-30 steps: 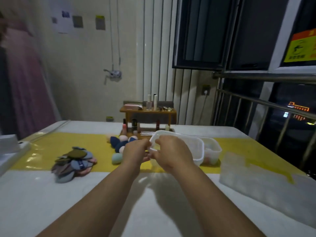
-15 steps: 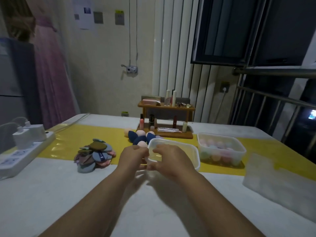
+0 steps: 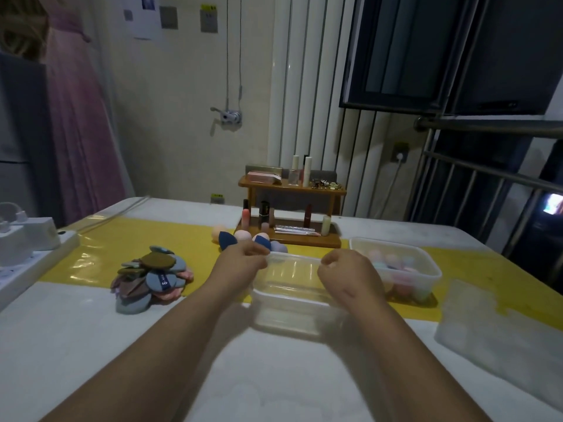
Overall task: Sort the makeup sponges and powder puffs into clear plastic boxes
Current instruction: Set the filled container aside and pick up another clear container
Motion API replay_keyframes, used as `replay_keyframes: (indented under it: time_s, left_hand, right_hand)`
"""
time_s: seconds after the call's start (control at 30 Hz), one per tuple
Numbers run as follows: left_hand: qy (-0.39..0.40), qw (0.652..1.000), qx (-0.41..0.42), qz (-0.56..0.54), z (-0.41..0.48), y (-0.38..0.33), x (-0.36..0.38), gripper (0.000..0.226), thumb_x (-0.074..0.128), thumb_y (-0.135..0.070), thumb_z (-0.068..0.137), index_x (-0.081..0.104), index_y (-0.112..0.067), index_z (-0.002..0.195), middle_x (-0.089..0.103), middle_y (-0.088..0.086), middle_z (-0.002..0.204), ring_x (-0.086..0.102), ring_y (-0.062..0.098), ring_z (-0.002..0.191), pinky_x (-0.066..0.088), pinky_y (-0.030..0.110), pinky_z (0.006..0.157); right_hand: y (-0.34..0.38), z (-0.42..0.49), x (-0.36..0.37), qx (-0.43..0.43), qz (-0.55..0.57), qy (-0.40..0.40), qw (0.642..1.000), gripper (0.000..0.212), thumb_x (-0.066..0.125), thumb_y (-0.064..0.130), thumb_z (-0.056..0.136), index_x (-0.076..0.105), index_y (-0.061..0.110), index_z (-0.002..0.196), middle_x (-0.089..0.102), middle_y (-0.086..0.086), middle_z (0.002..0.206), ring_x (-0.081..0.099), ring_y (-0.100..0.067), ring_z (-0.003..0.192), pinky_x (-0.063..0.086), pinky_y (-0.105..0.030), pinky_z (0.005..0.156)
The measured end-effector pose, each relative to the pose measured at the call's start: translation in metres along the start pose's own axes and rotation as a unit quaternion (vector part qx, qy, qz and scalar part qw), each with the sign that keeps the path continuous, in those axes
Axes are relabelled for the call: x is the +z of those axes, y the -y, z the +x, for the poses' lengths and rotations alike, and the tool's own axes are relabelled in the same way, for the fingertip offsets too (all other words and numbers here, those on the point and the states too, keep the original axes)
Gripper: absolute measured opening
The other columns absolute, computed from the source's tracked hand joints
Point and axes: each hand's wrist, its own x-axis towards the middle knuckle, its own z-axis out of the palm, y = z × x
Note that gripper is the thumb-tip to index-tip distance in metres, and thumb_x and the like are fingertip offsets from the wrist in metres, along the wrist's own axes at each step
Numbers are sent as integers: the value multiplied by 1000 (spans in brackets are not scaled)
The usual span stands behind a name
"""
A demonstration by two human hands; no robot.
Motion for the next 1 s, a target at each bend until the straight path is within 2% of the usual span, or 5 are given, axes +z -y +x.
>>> replay_keyframes:
  time_s: [0.27,0.5,0.63,0.7,1.0]
  left_hand:
    - [7,997,-55,-53,10,1,-10,24,61,2,85,74,-17,88,61,5,110,56,26,102,50,35,85]
    - [43,987,146,49,-4,8,-10,51,51,7,90,73,-36,72,64,-19,108,54,1,109,43,22,90]
    - [131,965,177,144,-13,7,-21,15,66,-45,80,69,-47,95,58,-30,115,49,-14,109,43,22,91]
    - [184,937,190,227,-17,6,-28,52,66,-70,61,56,-54,109,44,-40,124,38,-18,116,39,21,95]
    - [81,872,352,331,-19,10,-23,63,70,-63,75,54,-44,133,42,-30,133,35,-11,115,42,19,94]
  right_hand:
    - [-3,21,6,-37,106,59,992,11,66,31,87,74,32,93,61,14,90,52,-4,81,43,-26,66]
    - [-18,10,16,-61,247,51,966,24,65,18,85,74,39,81,63,11,126,54,-14,116,45,-42,103]
    - [-26,11,15,-102,244,100,959,26,63,17,88,75,33,106,56,10,140,50,-14,127,43,-40,107]
    - [-27,12,16,-108,229,92,963,25,64,19,89,73,33,108,55,10,140,50,-15,127,43,-43,107]
    - [-30,14,17,-158,218,33,962,19,57,37,96,74,32,103,59,13,130,51,-8,120,42,-31,95]
